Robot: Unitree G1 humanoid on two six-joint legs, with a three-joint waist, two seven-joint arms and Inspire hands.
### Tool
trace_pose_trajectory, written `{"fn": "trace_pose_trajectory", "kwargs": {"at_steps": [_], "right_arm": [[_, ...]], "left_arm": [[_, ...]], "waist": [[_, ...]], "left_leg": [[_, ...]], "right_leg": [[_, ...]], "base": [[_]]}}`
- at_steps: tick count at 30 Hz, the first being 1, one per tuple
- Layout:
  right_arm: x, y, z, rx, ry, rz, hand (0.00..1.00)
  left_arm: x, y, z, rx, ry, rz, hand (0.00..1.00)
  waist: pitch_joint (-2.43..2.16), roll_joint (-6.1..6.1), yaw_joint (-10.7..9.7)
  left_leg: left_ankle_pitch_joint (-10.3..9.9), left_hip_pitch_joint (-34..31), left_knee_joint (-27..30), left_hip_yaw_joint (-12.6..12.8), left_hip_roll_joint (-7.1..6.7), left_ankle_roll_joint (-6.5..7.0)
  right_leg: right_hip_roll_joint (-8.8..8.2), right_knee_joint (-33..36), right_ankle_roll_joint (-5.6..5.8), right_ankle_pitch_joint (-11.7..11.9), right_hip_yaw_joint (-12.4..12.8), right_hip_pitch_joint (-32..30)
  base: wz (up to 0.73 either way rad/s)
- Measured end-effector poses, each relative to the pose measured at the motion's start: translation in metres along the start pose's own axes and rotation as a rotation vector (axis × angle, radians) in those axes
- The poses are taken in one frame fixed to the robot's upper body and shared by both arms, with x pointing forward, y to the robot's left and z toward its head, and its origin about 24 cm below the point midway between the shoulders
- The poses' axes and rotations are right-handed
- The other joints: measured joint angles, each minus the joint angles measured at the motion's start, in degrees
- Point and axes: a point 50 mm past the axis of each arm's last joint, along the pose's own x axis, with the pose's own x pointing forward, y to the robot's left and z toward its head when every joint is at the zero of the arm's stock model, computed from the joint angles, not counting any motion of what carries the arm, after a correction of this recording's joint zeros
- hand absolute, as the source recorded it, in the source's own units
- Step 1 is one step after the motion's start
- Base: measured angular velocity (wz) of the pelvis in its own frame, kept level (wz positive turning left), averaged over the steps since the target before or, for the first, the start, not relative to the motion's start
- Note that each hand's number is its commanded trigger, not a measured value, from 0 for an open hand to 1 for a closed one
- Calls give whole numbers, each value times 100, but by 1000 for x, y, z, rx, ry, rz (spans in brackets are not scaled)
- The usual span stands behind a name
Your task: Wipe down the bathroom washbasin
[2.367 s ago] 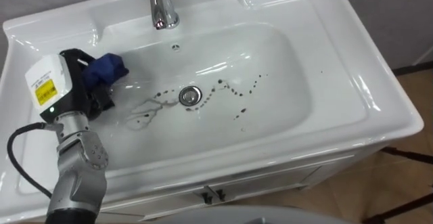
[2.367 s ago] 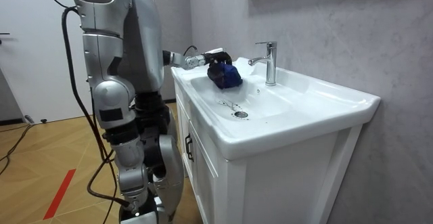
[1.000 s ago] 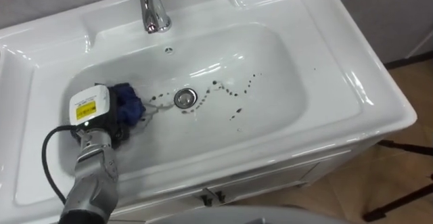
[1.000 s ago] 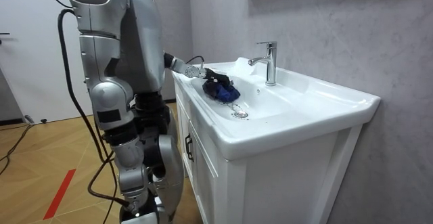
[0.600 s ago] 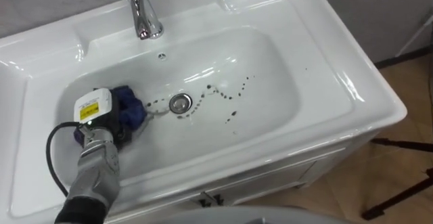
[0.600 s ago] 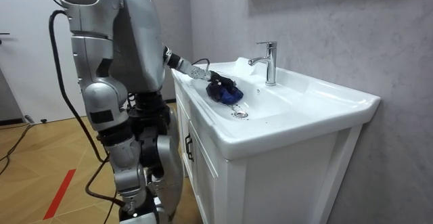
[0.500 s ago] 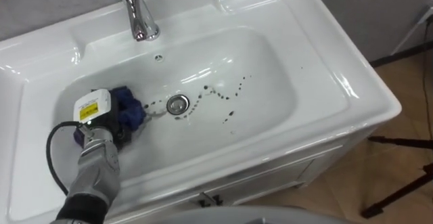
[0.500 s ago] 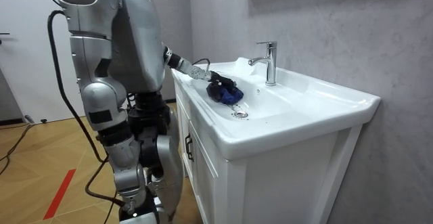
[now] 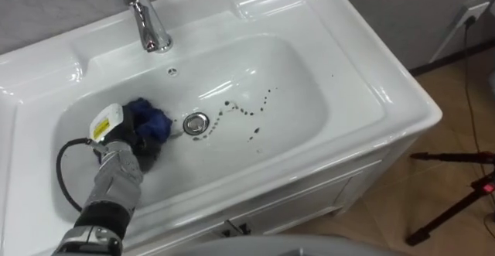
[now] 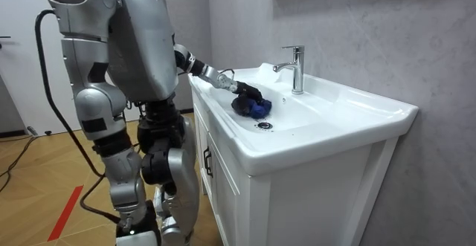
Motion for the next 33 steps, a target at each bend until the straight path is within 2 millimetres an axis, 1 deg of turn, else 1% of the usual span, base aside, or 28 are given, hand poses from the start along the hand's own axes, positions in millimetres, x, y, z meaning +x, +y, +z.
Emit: {"fn": "trace_pose_trajectory", "kwargs": {"at_steps": [5,6,10,11,15,18,20,22,24,26,29,33], "right_arm": [[0,1,0,4,15,4,0],[0,1,0,5,16,6,0],[0,4,-2,17,30,19,0],[0,5,-2,18,34,28,0],[1,9,-3,15,39,56,0],[1,10,-3,23,41,65,0],[1,11,-5,34,52,66,0],[1,11,-5,42,57,63,0],[1,11,-4,42,55,63,0],[1,12,-5,43,58,68,0],[1,13,-5,58,54,85,0],[1,15,-6,63,58,98,0]], "left_arm": [[0,-8,15,-125,-28,-66,100],[-1,-11,17,-141,-32,-81,100],[-2,-16,23,-190,-45,-115,100],[-3,-17,24,-209,-46,-125,100],[-3,-19,31,-263,-63,-164,100],[-3,-20,39,-261,-85,-178,100],[-4,-22,44,-250,-99,-193,100],[-4,-24,48,-253,-112,-207,100],[-5,-25,52,-273,-121,-220,100],[-6,-27,59,-264,-142,-233,100],[-9,-30,67,-261,-172,-252,100],[-16,-32,85,-235,-247,-296,100]], "waist": [[-3,-18,-15],[-2,-18,-65],[-2,-18,-162],[-2,-18,-233],[0,-22,-361],[2,-22,-410],[3,-23,-447],[6,-17,-491],[10,-11,-603],[13,-7,-637],[16,-11,-759],[44,-14,-949]], "left_leg": [[-37,-15,4,-2,-7,58],[-36,-26,1,-8,-14,58],[-36,-19,1,9,-44,59],[-36,-24,0,11,-51,59],[-37,-93,7,160,-57,61],[-37,-140,10,214,-61,61],[-37,-140,10,291,-62,61],[-41,-147,10,298,-61,68],[-44,-174,10,298,-57,73],[-44,-191,8,315,-56,73],[-45,-187,3,394,-57,75],[-73,-204,1,443,-55,119]], "right_leg": [[-4,-25,54,31,7,-13],[-11,-46,71,44,-2,-11],[-46,-47,98,59,-9,0],[-55,-45,107,59,-9,-2],[-69,3,125,57,26,-114],[-54,57,135,64,126,-217],[-57,52,141,65,143,-218],[-57,27,153,72,149,-213],[-59,-26,173,88,145,-199],[-69,-48,185,97,138,-201],[-89,-44,193,98,140,-202],[-84,-87,205,103,149,-207]], "base": [[1],[7],[0],[0],[-4],[-15],[-5],[2],[9],[4],[-3],[-2]]}}
